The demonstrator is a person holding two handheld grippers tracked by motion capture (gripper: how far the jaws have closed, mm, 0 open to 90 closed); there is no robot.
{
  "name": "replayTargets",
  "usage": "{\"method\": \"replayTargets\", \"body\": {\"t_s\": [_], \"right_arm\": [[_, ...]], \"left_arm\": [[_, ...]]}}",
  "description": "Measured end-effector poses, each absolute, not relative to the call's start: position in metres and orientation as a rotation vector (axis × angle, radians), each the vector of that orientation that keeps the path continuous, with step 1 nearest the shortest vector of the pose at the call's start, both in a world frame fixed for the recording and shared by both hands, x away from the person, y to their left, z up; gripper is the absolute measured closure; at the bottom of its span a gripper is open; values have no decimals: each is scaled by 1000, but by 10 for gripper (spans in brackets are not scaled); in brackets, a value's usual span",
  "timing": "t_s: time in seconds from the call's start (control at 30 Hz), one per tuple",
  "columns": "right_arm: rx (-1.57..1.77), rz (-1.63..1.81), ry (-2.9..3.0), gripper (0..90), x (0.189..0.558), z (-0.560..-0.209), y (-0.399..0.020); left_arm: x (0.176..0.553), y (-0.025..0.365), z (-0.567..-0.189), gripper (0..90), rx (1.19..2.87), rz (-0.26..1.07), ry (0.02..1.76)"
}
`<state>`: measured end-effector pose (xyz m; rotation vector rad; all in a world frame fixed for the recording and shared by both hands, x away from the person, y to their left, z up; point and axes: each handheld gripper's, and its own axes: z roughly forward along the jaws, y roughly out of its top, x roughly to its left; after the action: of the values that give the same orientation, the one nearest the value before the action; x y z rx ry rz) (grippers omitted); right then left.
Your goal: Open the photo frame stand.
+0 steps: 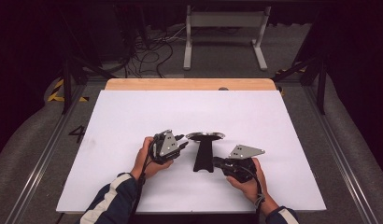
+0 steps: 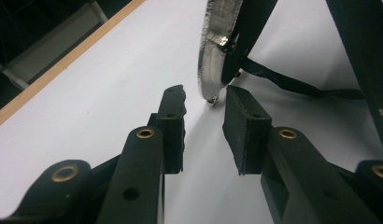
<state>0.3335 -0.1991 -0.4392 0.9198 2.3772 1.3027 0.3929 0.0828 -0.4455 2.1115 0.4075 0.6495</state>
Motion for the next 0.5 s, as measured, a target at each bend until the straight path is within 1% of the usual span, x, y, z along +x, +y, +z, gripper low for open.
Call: {"method": "replayTargets", "body": {"t_s": [0.5], "right_arm": [[885,1292,2368,833,329,-435,-199]], "left_arm": [[382,93,-435,639,2124,603,377]]}}
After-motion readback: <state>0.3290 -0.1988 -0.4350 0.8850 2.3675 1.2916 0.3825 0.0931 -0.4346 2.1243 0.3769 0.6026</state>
